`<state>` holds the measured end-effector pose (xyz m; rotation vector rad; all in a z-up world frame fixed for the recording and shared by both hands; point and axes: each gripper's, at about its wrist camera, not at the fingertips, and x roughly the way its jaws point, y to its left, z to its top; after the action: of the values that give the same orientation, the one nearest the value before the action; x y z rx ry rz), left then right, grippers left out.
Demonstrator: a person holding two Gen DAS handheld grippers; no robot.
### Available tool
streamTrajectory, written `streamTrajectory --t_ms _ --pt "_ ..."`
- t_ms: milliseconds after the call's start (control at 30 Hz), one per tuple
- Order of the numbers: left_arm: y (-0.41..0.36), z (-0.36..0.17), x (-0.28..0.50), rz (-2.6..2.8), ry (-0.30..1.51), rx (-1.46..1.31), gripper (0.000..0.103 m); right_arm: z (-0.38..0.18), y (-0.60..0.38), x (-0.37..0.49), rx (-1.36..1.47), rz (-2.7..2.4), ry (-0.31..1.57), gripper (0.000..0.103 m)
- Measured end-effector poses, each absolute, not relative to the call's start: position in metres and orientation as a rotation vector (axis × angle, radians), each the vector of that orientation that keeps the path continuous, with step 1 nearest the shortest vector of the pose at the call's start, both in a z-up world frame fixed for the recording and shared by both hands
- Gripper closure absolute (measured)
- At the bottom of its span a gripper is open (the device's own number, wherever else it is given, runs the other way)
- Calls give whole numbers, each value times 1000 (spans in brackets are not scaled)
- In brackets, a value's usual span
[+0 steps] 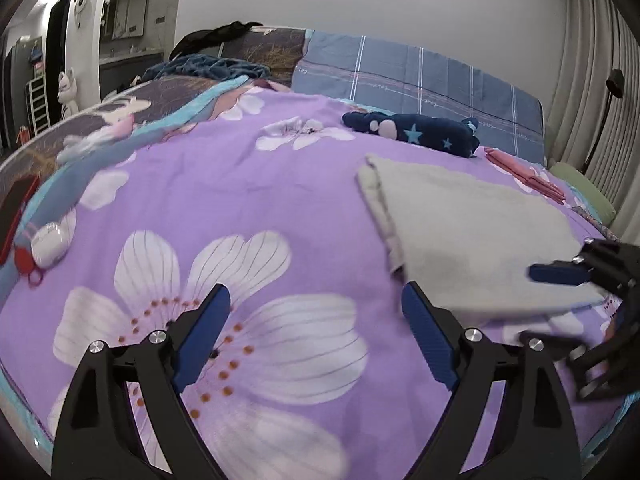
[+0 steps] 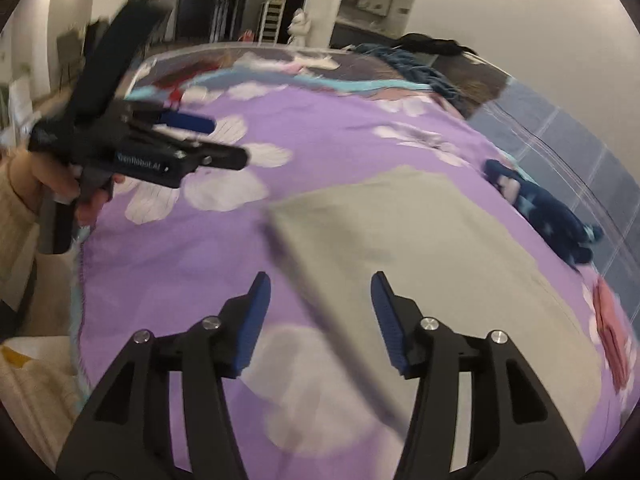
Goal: Fold small clothes
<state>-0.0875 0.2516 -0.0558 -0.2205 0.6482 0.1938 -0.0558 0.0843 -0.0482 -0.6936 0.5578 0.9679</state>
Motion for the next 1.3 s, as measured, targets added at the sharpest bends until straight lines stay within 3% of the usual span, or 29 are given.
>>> streamTrajectory --t_ms 433,467,533,567,733,1067,1200,1233,1267,1300 --pt "282 -78 -92 73 602 -339 15 -92 158 -48 -947 729 375 49" --pt "284 -78 -90 66 599 -346 15 -94 162 -47 -956 723 363 52" --pt "290 -77 -87 49 593 -364 15 -98 170 -43 -976 709 373 87" --pt "292 -77 -85 42 592 -371 15 -98 171 -40 -971 696 378 97" --pt "306 -82 -58 -91 630 -474 15 -61 152 -29 -749 767 458 97" --pt "314 -98 94 -374 811 -704 21 -70 155 -20 -694 786 532 97" --pt "307 -100 139 -412 801 -702 21 -68 155 -17 -667 794 551 97" --pt "305 -101 150 -421 791 -705 24 -69 155 -17 -671 793 549 97" --pt "305 -102 157 -423 787 -711 37 -69 156 -17 -673 792 548 97" --pt "304 -106 166 -433 793 -731 66 -69 156 -18 -672 792 547 97"
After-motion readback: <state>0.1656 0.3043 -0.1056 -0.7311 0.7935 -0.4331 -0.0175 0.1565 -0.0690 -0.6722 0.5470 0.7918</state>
